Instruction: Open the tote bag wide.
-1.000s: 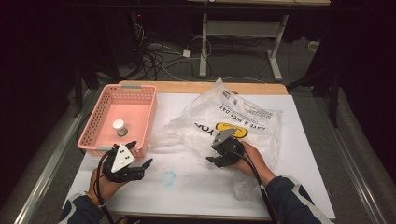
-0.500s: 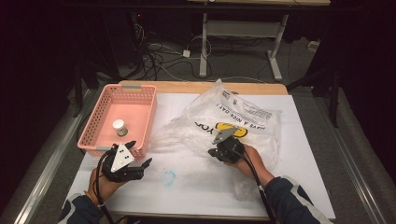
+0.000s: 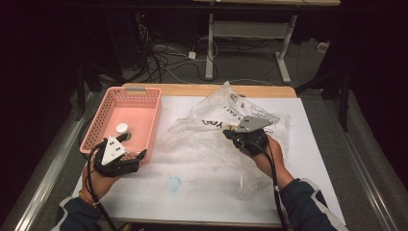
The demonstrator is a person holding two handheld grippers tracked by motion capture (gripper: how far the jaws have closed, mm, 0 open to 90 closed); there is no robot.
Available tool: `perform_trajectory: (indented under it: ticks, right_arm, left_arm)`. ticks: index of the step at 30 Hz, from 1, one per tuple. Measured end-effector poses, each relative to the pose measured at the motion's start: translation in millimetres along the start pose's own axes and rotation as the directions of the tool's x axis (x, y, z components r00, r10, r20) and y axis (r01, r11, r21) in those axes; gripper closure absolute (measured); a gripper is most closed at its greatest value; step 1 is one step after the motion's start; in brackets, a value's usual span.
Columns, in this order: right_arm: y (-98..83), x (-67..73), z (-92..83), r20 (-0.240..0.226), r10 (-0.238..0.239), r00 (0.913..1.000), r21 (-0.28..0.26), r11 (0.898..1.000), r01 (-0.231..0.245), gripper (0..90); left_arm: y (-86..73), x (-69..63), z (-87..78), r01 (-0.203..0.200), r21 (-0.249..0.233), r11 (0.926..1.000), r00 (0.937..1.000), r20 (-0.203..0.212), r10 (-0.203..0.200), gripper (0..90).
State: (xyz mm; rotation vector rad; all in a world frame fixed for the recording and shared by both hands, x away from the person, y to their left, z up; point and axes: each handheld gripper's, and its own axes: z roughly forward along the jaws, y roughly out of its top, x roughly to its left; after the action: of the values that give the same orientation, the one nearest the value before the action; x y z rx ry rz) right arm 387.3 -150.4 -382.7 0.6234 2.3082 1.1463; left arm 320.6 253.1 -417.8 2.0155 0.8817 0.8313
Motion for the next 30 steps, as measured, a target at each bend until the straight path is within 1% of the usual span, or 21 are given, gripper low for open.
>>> perform_trajectory:
  ticks: [1, 3, 4, 5, 6, 8, 9, 12, 14, 16, 17, 19, 20, 21, 22, 23, 24, 25, 26, 29, 30]
  right_arm:
    - [0.0, 0.0, 0.0, 0.000, 0.000, 1.0000, 0.000, 1.000, 0.000, 90.0]
    - [5.2, -2.7, -6.1, 0.015, 0.000, 0.9999, -0.034, 0.999, 0.000, 90.0]
    - [7.2, -3.2, -8.1, 0.017, 0.003, 0.9998, -0.044, 0.999, -0.003, 90.0]
    - [10.6, -3.5, -11.0, 0.032, -0.002, 0.9995, -0.060, 0.998, 0.004, 90.0]
    - [10.6, -3.5, -11.0, 0.032, -0.002, 0.9995, -0.060, 0.998, 0.004, 90.0]
    - [14.4, -4.5, -14.4, 0.038, 0.007, 0.9992, -0.082, 0.997, -0.004, 90.0]
    - [17.5, -5.6, -18.3, 0.045, 0.013, 0.9989, -0.101, 0.995, -0.009, 90.0]
    - [19.6, -7.9, -21.6, 0.048, 0.022, 0.9986, -0.117, 0.993, -0.016, 90.0]
    - [21.2, -10.2, -24.3, 0.052, 0.034, 0.9981, -0.133, 0.991, -0.027, 90.0]
    - [24.8, -13.2, -28.1, 0.047, 0.052, 0.9976, -0.161, 0.986, -0.043, 90.0]
    - [24.8, -13.2, -28.1, 0.047, 0.052, 0.9976, -0.161, 0.986, -0.043, 90.0]
    - [27.0, -13.7, -30.0, 0.049, 0.056, 0.9972, -0.174, 0.984, -0.047, 90.0]
    - [27.8, -13.9, -30.4, 0.046, 0.057, 0.9973, -0.179, 0.983, -0.048, 90.0]
    - [28.7, -13.6, -31.1, 0.048, 0.057, 0.9972, -0.182, 0.982, -0.048, 90.0]
    - [29.4, -13.6, -31.8, 0.051, 0.054, 0.9972, -0.184, 0.982, -0.044, 90.0]
    - [29.8, -13.5, -32.9, 0.055, 0.054, 0.9970, -0.187, 0.981, -0.043, 90.0]
    - [30.0, -14.2, -34.9, 0.056, 0.060, 0.9966, -0.193, 0.980, -0.048, 90.0]
    - [30.0, -14.2, -34.9, 0.056, 0.060, 0.9966, -0.193, 0.980, -0.048, 90.0]
    - [29.8, -14.4, -35.2, 0.055, 0.062, 0.9966, -0.193, 0.980, -0.050, 90.0]
    - [27.8, -14.5, -33.8, 0.047, 0.065, 0.9968, -0.188, 0.981, -0.055, 90.0]
    - [27.6, -14.5, -33.5, 0.045, 0.067, 0.9967, -0.188, 0.981, -0.057, 90.0]
  left_arm:
    - [2.8, 4.1, -1.0, 0.007, 0.001, 1.0000, 0.9999, -0.011, -0.007, 20.3]
    - [9.5, 14.3, -2.5, 0.023, 0.005, 0.9997, 0.9995, -0.023, -0.023, 20.3]
    - [12.9, 19.2, -2.3, 0.033, 0.003, 0.9994, 0.9992, -0.024, -0.033, 20.4]
    - [15.8, 23.1, -1.5, 0.039, 0.008, 0.9992, 0.9990, -0.022, -0.039, 20.5]
    - [20.0, 28.5, 0.5, 0.042, 0.024, 0.9988, 0.9989, -0.023, -0.042, 20.5]
    - [28.4, 40.1, 7.5, 0.042, 0.079, 0.9960, 0.9987, -0.030, -0.040, 20.2]
    - [32.7, 47.6, 13.0, 0.038, 0.111, 0.9931, 0.9990, -0.030, -0.035, 20.2]
    - [39.0, 64.5, 26.8, 0.036, 0.182, 0.9827, 0.9987, -0.042, -0.029, 20.2]
    - [39.4, 79.2, 38.8, 0.060, 0.226, 0.9723, 0.9978, -0.039, -0.053, 20.2]
    - [37.4, 89.9, 49.0, 0.078, 0.280, 0.9569, 0.9964, -0.053, -0.066, 20.4]
    - [35.4, 95.6, 55.0, 0.098, 0.309, 0.9461, 0.9950, -0.047, -0.088, 20.4]
    - [30.9, 102.7, 66.6, 0.103, 0.374, 0.9218, 0.9945, -0.055, -0.089, 20.4]
    - [28.2, 106.2, 73.6, 0.105, 0.422, 0.9005, 0.9944, -0.053, -0.091, 20.5]
    - [25.9, 108.5, 79.1, 0.104, 0.460, 0.8816, 0.9943, -0.066, -0.083, 20.5]
    - [23.8, 111.2, 84.4, 0.122, 0.495, 0.8603, 0.9923, -0.079, -0.095, 20.3]
    - [22.5, 113.4, 87.7, 0.141, 0.518, 0.8437, 0.9900, -0.082, -0.115, 20.0]
    - [21.0, 116.6, 91.8, 0.154, 0.545, 0.8241, 0.9880, -0.081, -0.131, 20.0]
    - [20.3, 118.1, 93.5, 0.159, 0.554, 0.8175, 0.9873, -0.083, -0.136, 20.0]
    - [19.3, 120.4, 96.0, 0.172, 0.565, 0.8071, 0.9849, -0.079, -0.154, 20.0]
    - [16.6, 124.4, 101.9, 0.188, 0.580, 0.7926, 0.9810, -0.071, -0.181, 19.9]
    - [16.4, 125.2, 104.2, 0.178, 0.593, 0.7855, 0.9824, -0.062, -0.177, 20.1]
